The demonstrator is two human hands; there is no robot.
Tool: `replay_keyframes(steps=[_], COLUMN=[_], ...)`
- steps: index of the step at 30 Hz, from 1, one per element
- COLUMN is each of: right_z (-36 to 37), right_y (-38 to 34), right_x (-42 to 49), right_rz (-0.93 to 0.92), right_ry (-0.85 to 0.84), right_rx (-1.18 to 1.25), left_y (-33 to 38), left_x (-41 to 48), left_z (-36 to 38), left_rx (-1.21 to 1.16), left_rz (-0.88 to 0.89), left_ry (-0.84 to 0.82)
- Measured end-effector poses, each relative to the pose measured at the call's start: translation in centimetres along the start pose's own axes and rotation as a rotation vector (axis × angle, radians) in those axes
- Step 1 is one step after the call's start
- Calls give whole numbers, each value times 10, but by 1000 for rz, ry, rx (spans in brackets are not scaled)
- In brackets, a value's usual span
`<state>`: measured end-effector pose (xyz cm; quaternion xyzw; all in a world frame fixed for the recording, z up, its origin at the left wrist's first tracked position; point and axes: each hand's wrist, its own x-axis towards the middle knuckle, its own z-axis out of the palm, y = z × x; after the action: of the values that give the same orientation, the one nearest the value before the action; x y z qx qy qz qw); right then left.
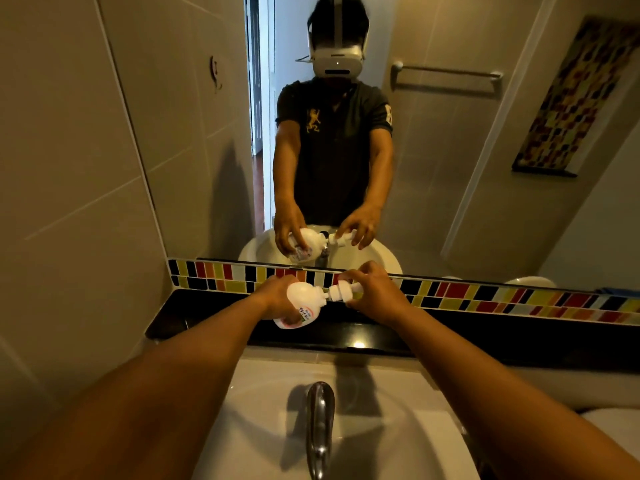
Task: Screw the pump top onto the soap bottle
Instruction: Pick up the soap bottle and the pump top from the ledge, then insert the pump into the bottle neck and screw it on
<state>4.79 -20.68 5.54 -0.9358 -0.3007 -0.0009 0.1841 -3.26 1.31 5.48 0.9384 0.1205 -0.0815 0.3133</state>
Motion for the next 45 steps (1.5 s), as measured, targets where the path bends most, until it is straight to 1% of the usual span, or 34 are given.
replay_keyframes(steps=[3, 7, 14, 16, 18, 23, 28, 31, 34, 37, 41, 43, 45], right_z=[0, -1, 1, 0, -2, -8, -6, 1, 9, 14, 12, 10, 9], right_y=[-8, -15, -21, -20, -20, -27, -27, -26, -28, -27, -21, -19, -20], right_x=[-3, -6, -8, -9, -9, -10, -11, -13, -14, -12, -9, -9, -9], right_rz=[-66, -118, -131, -114, -52, 173, 352, 364, 394, 391, 375, 371, 365], right_ry=[24, 25, -3, -7, -14, 12, 97, 49, 18, -19, -130, -134, -102], right_rx=[-67, -97, -91, -58, 94, 738, 1073, 1275, 1354, 1311, 1272, 1241, 1198], left_y=[6, 13, 20, 19, 16, 13, 12, 13, 17, 18, 16, 16, 17], left_x=[-5, -10, -14, -15, -15, -14, -12, -11, -10, -10, -9, -9, -9], left_z=[-2, -2, 0, 0, 0, 2, 1, 0, -1, -2, -2, -1, -1], left_rx=[-9, -29, -45, -62, -104, -225, -259, -293, -312, -312, -307, -307, -312], left_rz=[25, 50, 59, 54, 50, 41, 55, 65, 70, 64, 59, 61, 65], left_ry=[-27, -52, -61, -65, -76, -83, -90, -91, -100, -125, -149, -151, -153])
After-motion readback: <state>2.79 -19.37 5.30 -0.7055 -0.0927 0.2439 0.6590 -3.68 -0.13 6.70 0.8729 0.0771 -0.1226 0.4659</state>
